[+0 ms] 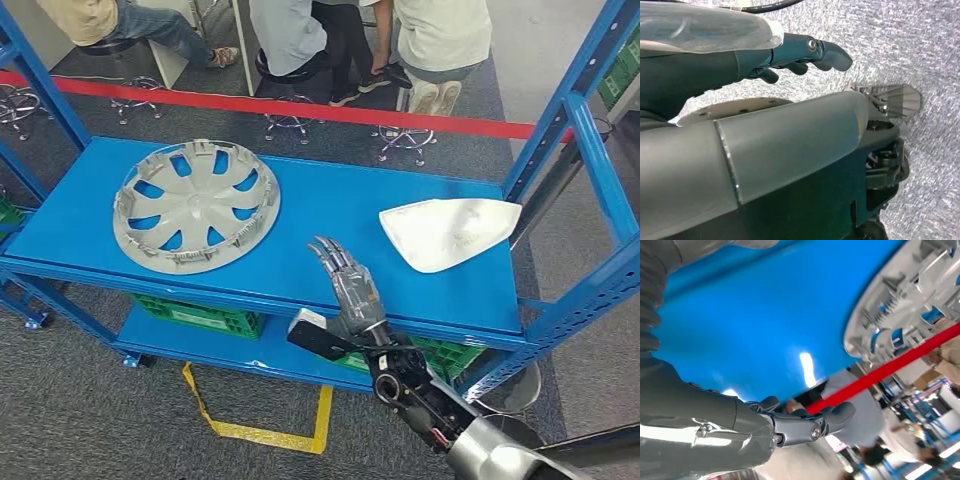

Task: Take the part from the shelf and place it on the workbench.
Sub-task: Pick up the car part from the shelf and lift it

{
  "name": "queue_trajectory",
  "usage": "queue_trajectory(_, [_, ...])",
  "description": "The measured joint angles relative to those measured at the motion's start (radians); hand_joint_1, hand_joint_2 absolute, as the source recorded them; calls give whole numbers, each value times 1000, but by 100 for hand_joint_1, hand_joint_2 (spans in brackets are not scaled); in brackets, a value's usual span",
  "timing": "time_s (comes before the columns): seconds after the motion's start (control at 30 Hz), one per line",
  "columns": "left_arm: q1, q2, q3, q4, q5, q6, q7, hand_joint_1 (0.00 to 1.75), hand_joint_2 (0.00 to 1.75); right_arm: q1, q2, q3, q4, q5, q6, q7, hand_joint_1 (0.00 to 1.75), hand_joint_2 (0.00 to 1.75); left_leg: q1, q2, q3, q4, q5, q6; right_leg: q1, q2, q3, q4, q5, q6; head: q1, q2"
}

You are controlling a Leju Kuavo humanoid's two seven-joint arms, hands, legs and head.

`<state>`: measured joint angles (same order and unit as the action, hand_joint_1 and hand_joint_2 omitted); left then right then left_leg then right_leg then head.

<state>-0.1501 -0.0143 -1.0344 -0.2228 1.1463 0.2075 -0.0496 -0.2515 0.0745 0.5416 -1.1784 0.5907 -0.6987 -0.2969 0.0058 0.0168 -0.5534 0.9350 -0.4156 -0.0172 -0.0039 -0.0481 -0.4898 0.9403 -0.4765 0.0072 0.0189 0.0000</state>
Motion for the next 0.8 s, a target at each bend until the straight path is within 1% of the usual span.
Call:
queue_trajectory(0.07, [1, 2, 0, 0, 0, 0, -1, 0, 0, 16, 10, -17, 0, -1, 0, -17, 0, 175, 0, 0, 0, 0, 0, 0, 0, 0, 0, 0, 0, 0, 0, 0])
queue_trajectory(0.2, [3, 7, 0, 0, -2, 0, -4, 0, 0, 59, 49, -79, 0, -2, 0, -46, 0, 175, 0, 0, 0, 0, 0, 0, 0, 0, 0, 0, 0, 0, 0, 0])
queue_trajectory(0.37, [4, 12, 0, 0, -3, 0, -4, 0, 0, 79, 77, -132, 0, -2, 0, -54, 0, 175, 0, 0, 0, 0, 0, 0, 0, 0, 0, 0, 0, 0, 0, 0])
queue_trajectory(0.5, [5, 14, 0, 0, -7, 0, 0, 0, 0, 91, 98, -185, 4, 17, 0, -92, 0, 175, 0, 0, 0, 0, 0, 0, 0, 0, 0, 0, 0, 0, 0, 0])
queue_trajectory(0.63, [5, 17, 0, 0, -17, 0, 9, 0, 0, 88, 116, -265, 23, 21, 0, -141, 0, 175, 0, 0, 0, 0, 0, 0, 0, 0, 0, 0, 0, 0, 1, 0])
queue_trajectory(0.8, [6, 20, -3, 0, -27, 0, 11, 0, 0, 51, 120, -382, 50, 44, 0, -180, 0, 175, 0, 0, 0, 0, 0, 0, -1, 0, -1, 0, 0, 0, 0, 0])
